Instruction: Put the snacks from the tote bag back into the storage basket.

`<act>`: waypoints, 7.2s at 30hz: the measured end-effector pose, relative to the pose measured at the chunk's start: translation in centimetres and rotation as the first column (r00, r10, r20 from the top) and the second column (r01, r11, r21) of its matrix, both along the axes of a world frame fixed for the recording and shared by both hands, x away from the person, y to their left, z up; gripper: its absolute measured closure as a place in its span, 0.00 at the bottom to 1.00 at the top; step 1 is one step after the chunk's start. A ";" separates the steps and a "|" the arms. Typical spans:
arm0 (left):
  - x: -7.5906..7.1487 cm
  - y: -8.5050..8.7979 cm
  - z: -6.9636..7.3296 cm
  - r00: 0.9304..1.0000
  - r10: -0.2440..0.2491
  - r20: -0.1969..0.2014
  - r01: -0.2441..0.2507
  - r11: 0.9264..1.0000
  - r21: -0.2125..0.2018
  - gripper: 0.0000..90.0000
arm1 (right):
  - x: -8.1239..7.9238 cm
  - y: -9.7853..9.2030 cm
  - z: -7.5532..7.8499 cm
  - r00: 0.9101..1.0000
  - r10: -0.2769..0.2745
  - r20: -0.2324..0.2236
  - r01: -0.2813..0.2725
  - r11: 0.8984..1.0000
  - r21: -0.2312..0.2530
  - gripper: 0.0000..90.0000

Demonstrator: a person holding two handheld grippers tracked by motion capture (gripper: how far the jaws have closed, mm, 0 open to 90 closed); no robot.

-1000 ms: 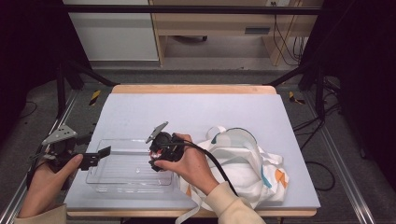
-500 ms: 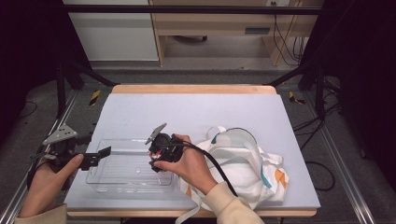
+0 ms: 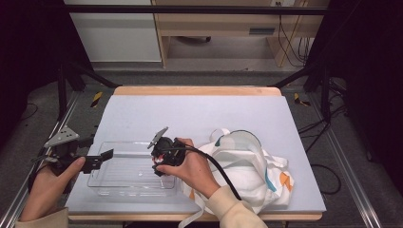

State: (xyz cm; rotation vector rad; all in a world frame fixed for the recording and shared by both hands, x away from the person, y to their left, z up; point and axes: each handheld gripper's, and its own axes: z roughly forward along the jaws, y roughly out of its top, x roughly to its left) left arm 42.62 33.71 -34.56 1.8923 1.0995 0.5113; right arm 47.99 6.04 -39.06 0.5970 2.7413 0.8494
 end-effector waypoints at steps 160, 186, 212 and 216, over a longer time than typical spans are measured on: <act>1.0 -1.4 -1.7 0.998 -0.024 -0.058 0.027 0.998 0.059 0.10 | -3.4 -5.6 1.3 0.996 -0.082 0.027 0.079 0.992 0.098 0.09; 1.1 -3.5 -2.0 0.994 -0.081 -0.073 0.087 0.993 0.078 0.10 | -3.9 -9.6 3.7 0.983 -0.178 0.052 0.166 0.969 0.183 0.10; 0.7 -4.5 -1.8 0.992 -0.112 -0.065 0.118 0.988 0.101 0.10 | -3.8 -13.1 5.3 0.959 -0.267 0.091 0.243 0.946 0.214 0.09; 0.7 -4.5 -1.7 0.992 -0.112 -0.063 0.117 0.988 0.100 0.10 | -3.7 -14.4 5.6 0.951 -0.295 0.094 0.268 0.936 0.228 0.09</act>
